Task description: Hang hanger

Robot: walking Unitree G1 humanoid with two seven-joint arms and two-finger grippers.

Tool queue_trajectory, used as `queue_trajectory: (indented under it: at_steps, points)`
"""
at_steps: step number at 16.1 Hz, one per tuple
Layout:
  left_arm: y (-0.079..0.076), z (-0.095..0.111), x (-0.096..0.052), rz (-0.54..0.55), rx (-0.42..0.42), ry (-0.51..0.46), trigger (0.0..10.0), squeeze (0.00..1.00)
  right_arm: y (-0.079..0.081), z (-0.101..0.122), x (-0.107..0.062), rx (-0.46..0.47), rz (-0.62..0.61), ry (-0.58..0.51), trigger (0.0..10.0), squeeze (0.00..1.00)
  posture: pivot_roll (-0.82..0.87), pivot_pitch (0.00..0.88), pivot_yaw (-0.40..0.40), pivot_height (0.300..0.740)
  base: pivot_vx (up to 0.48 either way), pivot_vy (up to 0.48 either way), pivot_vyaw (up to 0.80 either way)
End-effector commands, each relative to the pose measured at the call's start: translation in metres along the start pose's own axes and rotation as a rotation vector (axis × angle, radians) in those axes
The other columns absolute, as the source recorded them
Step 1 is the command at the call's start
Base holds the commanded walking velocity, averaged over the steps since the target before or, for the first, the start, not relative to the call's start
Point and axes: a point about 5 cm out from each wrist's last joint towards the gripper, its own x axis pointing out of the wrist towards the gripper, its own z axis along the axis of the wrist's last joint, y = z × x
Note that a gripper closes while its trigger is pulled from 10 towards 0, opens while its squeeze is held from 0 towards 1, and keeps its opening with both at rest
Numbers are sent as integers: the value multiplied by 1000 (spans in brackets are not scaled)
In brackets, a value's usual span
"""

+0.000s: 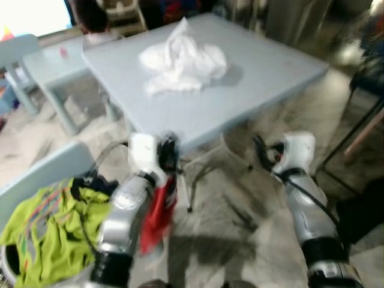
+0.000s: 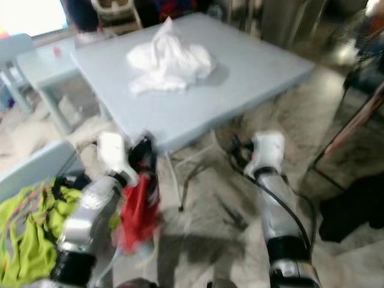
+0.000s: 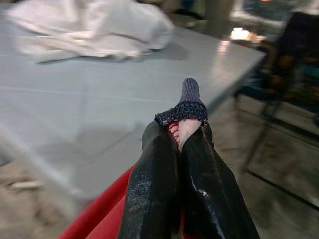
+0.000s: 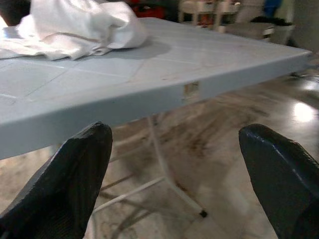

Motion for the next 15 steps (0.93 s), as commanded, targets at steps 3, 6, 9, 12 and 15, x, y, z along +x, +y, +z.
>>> queue_trajectory:
  at_steps: [3, 6, 9, 12, 15]
  points:
    - [3, 11, -1, -36, 1, -45, 10000, 0, 5, 6, 4, -3, 18, -17, 10000, 0, -41, 0, 35, 740, 0, 0, -800]
    - [1, 11, -1, -54, 1, -45, 10000, 0, 5, 6, 4, -3, 18, -16, 10000, 0, -41, 0, 35, 740, 0, 0, -800]
    - [0, 11, -2, -64, -1, -46, 10000, 0, 5, 5, 3, -4, 17, -16, 10000, 0, -43, 0, 36, 740, 0, 0, -800]
    - [0, 10, -2, -68, -4, -44, 10000, 0, 4, 5, 3, -7, 13, -14, 10000, 0, -44, 0, 36, 740, 0, 0, -800]
    - [18, -2, -10, 22, 41, -5, 10000, 0, 1, 3, -3, -12, 7, -13, 10000, 0, -45, 0, 34, 740, 0, 0, -800]
